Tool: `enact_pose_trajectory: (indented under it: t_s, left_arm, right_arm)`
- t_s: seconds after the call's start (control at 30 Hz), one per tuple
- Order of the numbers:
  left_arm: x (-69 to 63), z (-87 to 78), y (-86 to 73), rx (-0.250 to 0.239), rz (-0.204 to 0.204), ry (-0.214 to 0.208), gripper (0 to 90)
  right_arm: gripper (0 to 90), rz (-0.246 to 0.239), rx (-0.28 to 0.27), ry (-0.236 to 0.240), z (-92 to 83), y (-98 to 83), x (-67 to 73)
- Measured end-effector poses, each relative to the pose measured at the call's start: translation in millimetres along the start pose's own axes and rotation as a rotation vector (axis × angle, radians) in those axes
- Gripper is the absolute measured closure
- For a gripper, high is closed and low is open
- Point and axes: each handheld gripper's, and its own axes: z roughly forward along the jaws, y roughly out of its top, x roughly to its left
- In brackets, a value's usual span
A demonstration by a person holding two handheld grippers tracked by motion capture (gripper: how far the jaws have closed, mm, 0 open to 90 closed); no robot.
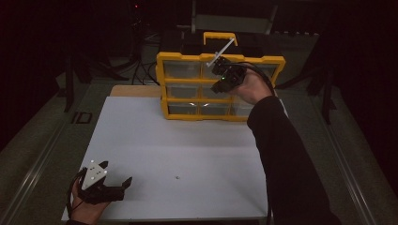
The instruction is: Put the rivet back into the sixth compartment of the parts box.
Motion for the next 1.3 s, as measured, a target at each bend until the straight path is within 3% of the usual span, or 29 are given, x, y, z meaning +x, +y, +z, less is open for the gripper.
enact_pose_trajectory:
  t_s: [0.13,0.6,0.97,1.03,1.07,1.17,1.23,1.3]
  left_arm:
    - [0.0,-0.1,0.0,-0.001,0.0,0.0,0.5]
    - [-0.2,0.0,0.0,0.0,-0.001,0.0,0.4]
    - [-0.2,0.1,-0.1,0.001,-0.002,-0.001,0.4]
    - [-0.3,0.1,-0.1,0.002,-0.001,0.0,0.5]
    - [-0.5,0.1,-0.1,0.004,-0.001,0.001,0.5]
    - [-0.4,0.2,-0.1,0.004,-0.002,0.0,0.4]
    - [-0.5,0.3,-0.1,0.005,-0.003,0.0,0.5]
    - [-0.7,0.2,-0.1,0.005,-0.001,0.0,0.4]
  right_arm:
    - [83.0,0.028,0.006,-0.022,-9.3,-9.7,-14.4]
    - [82.5,0.102,0.085,-0.096,-23.4,-41.5,-41.4]
    - [81.0,0.148,0.106,-0.122,-26.1,-60.4,-54.2]
    - [68.3,0.152,0.105,-0.128,-26.0,-61.2,-54.6]
    - [51.6,0.157,0.095,-0.133,-25.7,-61.7,-54.8]
    - [22.5,0.141,0.083,-0.132,-23.3,-63.4,-51.4]
    - [14.0,0.133,0.086,-0.163,-21.2,-63.7,-49.7]
    - [13.5,0.131,0.076,-0.15,-20.8,-63.8,-48.6]
